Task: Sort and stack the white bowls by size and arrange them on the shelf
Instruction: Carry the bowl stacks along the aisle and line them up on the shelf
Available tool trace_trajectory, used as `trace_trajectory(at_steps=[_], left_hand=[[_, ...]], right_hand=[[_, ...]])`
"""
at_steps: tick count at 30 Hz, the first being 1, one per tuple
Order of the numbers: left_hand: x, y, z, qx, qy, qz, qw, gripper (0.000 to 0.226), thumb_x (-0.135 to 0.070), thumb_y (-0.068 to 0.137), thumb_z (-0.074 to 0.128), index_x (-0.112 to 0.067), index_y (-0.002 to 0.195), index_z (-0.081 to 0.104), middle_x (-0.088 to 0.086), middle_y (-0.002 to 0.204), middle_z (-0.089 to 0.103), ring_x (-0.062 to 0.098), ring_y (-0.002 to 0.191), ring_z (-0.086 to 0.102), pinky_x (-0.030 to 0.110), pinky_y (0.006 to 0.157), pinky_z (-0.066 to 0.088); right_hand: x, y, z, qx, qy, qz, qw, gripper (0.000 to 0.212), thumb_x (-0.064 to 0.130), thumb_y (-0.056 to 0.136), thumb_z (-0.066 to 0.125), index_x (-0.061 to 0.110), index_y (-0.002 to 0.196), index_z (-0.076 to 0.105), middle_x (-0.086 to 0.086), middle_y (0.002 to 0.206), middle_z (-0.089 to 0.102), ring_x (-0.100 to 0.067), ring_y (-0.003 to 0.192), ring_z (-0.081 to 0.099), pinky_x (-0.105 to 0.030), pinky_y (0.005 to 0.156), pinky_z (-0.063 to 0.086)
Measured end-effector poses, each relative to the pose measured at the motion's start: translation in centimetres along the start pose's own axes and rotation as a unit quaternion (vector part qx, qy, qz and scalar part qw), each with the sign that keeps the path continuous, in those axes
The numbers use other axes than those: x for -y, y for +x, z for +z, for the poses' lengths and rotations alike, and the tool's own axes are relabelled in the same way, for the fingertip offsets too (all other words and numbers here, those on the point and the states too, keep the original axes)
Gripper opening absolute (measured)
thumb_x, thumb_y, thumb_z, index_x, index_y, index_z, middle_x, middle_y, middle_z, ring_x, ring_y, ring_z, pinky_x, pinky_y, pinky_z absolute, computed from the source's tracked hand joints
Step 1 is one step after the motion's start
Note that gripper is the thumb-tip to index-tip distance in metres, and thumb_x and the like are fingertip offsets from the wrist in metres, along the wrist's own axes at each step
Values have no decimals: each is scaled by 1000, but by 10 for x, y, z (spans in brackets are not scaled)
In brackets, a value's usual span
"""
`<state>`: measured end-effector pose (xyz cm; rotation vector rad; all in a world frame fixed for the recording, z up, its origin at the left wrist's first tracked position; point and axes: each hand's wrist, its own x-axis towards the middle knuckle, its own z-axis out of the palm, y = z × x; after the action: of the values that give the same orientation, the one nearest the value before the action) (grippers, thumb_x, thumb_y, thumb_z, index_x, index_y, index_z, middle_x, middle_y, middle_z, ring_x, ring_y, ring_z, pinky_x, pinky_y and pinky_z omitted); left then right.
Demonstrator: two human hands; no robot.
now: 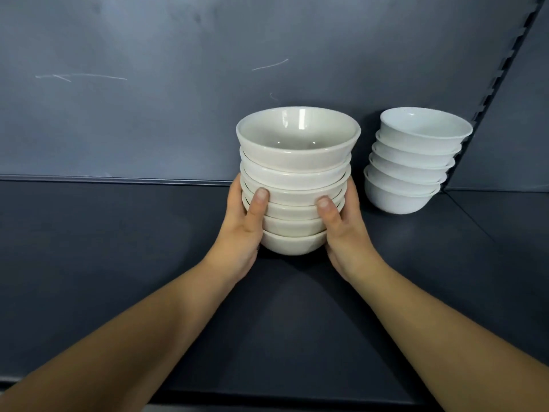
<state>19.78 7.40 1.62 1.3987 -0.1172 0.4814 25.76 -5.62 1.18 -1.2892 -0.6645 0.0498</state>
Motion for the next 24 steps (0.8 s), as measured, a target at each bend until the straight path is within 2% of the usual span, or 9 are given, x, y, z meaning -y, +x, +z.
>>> trace_trajectory(at_steps=[5, 9, 13, 16, 20, 22, 24], left_hand=[[-15, -12, -4, -22, 16, 17, 999, 106, -72, 63, 64, -15, 144, 24, 6, 144, 42, 20, 132, 42, 47, 111, 31], [-35, -30, -9, -27, 31, 46, 998, 98, -66, 71, 61, -10, 143, 25, 12, 143, 42, 27, 133, 40, 52, 110, 31], [-58, -59, -23, -62, 53, 76, 994, 95, -65, 73, 59, -8, 142, 26, 14, 142, 44, 28, 131, 42, 52, 109, 32], [-80, -83, -39, -100, 72, 97, 988, 94, -66, 73, 58, -8, 141, 29, 14, 139, 47, 27, 129, 45, 53, 107, 34], [-115, -128, -80, -175, 114, 124, 970, 99, -70, 70, 58, -4, 138, 33, 17, 135, 50, 28, 126, 48, 49, 105, 38], [-133, -159, -106, -222, 134, 130, 957, 100, -75, 66, 57, -8, 136, 36, 11, 132, 54, 21, 123, 51, 40, 103, 42], [-149, -191, -134, -259, 141, 135, 946, 102, -79, 62, 58, -12, 136, 38, 7, 132, 54, 19, 124, 51, 41, 105, 40]], right_hand=[[13, -4, 8, 52, 64, -2, 997, 87, 58, 58, 76, 37, 132, 35, 15, 130, 54, -8, 124, 48, -30, 102, 41], [33, -13, 25, 102, 95, -14, 990, 92, 49, 64, 74, 25, 140, 28, 10, 131, 53, -11, 125, 48, -27, 99, 43], [49, -25, 51, 141, 129, -16, 981, 87, 47, 63, 75, 29, 138, 33, 8, 131, 54, -11, 123, 50, -25, 95, 45], [59, -34, 81, 166, 156, -11, 974, 82, 49, 58, 78, 35, 130, 40, 7, 128, 56, -14, 121, 52, -30, 96, 46], [70, -56, 144, 207, 178, -19, 962, 84, 54, 55, 78, 35, 128, 41, 6, 125, 58, -16, 119, 54, -39, 99, 45], [72, -74, 183, 224, 196, -14, 955, 80, 57, 53, 78, 41, 123, 44, 10, 122, 60, -14, 117, 55, -39, 99, 45], [73, -93, 221, 245, 212, -6, 946, 76, 59, 51, 78, 48, 119, 46, 11, 125, 59, -13, 118, 55, -42, 99, 45]])
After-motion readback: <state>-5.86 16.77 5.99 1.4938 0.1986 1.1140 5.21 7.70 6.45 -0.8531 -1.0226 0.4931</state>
